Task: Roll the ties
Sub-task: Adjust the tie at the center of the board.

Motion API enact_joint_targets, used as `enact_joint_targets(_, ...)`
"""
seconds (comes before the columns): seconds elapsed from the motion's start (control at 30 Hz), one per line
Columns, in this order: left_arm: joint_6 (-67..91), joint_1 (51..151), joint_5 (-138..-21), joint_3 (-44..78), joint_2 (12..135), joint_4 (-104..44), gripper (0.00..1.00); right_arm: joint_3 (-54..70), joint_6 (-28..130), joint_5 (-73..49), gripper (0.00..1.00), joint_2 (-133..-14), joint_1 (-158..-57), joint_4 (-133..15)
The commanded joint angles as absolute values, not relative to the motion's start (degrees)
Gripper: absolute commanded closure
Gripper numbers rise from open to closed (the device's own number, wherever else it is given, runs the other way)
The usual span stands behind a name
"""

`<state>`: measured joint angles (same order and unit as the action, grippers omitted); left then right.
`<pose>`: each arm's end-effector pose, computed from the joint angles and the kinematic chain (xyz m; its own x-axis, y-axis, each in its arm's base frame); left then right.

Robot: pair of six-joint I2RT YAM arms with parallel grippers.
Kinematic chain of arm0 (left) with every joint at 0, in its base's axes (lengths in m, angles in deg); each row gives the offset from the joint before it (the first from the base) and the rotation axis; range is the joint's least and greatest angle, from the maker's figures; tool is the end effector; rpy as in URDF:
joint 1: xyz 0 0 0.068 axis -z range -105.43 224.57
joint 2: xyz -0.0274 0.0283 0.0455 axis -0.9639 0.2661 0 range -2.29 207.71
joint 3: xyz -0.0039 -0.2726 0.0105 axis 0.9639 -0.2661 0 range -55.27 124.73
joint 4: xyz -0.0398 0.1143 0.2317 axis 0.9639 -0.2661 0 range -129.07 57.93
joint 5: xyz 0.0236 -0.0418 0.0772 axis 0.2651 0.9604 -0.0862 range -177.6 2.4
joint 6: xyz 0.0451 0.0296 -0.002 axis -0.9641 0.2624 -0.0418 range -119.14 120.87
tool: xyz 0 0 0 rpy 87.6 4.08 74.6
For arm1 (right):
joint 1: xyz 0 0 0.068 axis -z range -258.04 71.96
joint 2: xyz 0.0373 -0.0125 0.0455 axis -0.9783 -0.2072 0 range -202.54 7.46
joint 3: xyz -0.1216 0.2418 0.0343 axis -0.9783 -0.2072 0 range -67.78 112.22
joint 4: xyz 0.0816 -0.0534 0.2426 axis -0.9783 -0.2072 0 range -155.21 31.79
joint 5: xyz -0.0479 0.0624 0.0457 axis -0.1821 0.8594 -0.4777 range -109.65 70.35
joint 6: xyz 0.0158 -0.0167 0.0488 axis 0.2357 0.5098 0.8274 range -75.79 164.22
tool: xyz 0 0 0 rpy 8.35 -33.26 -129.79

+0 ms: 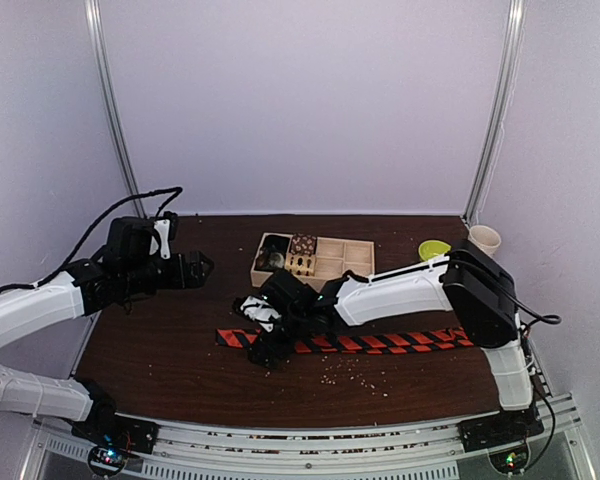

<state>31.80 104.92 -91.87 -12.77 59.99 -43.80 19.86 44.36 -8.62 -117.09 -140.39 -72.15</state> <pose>0.2096 -0.1196 0.2635 -0.6176 -0.2324 -0.7514 0.1535 0.9014 -0.4049 0.2124 0.4198 0.1473 -0.3623 -0.6859 -0.6311 -0.9245 0.3504 0.1499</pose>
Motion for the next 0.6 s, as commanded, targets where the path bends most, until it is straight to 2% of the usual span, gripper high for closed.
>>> enact_joint_targets(0.0, 30.6, 104.61, -91.62, -12.92, 59.69, -41.56, 0.02, 25.02, 42.88, -15.69, 0.02, -120.72, -140.81, -75.67)
enact_joint_targets(0.17, 29.65, 104.56, -91.28, -12.61, 59.56, -42.37, 0.02, 28.63, 43.32, -18.47, 0.11, -124.19, -140.81, -78.51)
enact_joint_targets(0.43, 28.74, 104.58, -90.34, -12.03, 61.09, -43.15, 0.02, 28.14, 46.5, -11.46, 0.51, -124.93, -139.31, -78.22)
enact_joint_targets(0.47, 28.46, 104.55, -89.87, -12.0, 61.25, -43.08, 0.02, 27.78, 46.92, -10.16, 0.55, -124.8, -139.1, -78.05)
enact_joint_targets(0.57, 27.82, 104.57, -88.13, -12.4, 61.63, -42.49, 0.03, 26.96, 47.31, -5.49, 0.58, -123.79, -138.95, -78.07)
